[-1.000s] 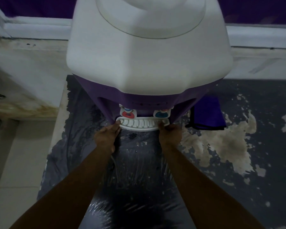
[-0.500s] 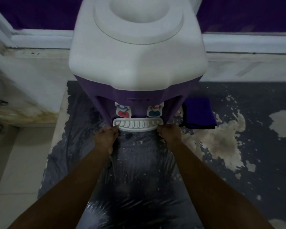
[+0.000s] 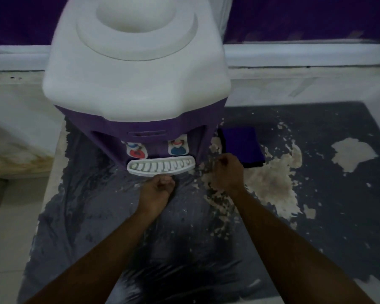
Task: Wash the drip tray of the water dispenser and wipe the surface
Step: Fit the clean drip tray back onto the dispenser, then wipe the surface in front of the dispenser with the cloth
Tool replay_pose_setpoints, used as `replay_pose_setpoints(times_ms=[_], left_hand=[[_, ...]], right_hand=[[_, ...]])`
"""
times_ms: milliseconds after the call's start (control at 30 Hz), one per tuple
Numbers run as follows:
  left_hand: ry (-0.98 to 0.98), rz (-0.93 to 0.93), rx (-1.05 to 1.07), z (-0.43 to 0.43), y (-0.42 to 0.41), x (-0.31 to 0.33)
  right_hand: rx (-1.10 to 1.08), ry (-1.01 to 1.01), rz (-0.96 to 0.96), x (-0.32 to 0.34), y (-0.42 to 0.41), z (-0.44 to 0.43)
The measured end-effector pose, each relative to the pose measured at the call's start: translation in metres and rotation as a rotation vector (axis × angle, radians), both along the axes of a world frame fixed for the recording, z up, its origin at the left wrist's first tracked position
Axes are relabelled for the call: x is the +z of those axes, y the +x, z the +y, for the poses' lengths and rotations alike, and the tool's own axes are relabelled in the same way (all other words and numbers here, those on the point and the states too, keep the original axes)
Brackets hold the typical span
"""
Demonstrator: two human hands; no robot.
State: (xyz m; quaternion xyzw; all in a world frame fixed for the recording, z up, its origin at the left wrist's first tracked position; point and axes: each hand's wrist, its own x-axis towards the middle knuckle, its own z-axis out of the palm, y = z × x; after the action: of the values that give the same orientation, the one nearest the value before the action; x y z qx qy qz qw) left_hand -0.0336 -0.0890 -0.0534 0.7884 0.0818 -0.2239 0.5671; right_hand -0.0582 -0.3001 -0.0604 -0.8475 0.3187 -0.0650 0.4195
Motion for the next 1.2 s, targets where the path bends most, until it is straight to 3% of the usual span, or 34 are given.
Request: replay_pose_setpoints(times_ms=[100, 200, 300, 533, 1000, 1200], left_hand=[[0.031, -0.083, -0.104, -0.018, -0.003, 0.0], [0.019, -0.107, -0.133, -0.029, -0.001, -0.005], [0.035, -0.127, -0.188, -0.034, 0.002, -0.007], [0.074, -0.164, -0.249, -0.025, 0.005, -0.013], [0.183, -0.183, -0.282, 0.028, -0.009, -0.016], [0.222, -0.184, -0.276, 0.05, -0.014, -0.014]], right_hand=[[0.062, -0.212, -0.007, -0.003, 0.008, -0.028], [0.158, -0.324, 0.133, -0.011, 0.019, -0.053], [0.278, -0.391, 0.353, -0.016, 0.035, -0.073], [0.469, -0.426, 0.594, -0.039, 0.039, -0.094], [0.4, -0.375, 0.487, -0.047, -0.053, 0.034], [0.632, -0.414, 0.422, -0.046, -0.069, 0.083]])
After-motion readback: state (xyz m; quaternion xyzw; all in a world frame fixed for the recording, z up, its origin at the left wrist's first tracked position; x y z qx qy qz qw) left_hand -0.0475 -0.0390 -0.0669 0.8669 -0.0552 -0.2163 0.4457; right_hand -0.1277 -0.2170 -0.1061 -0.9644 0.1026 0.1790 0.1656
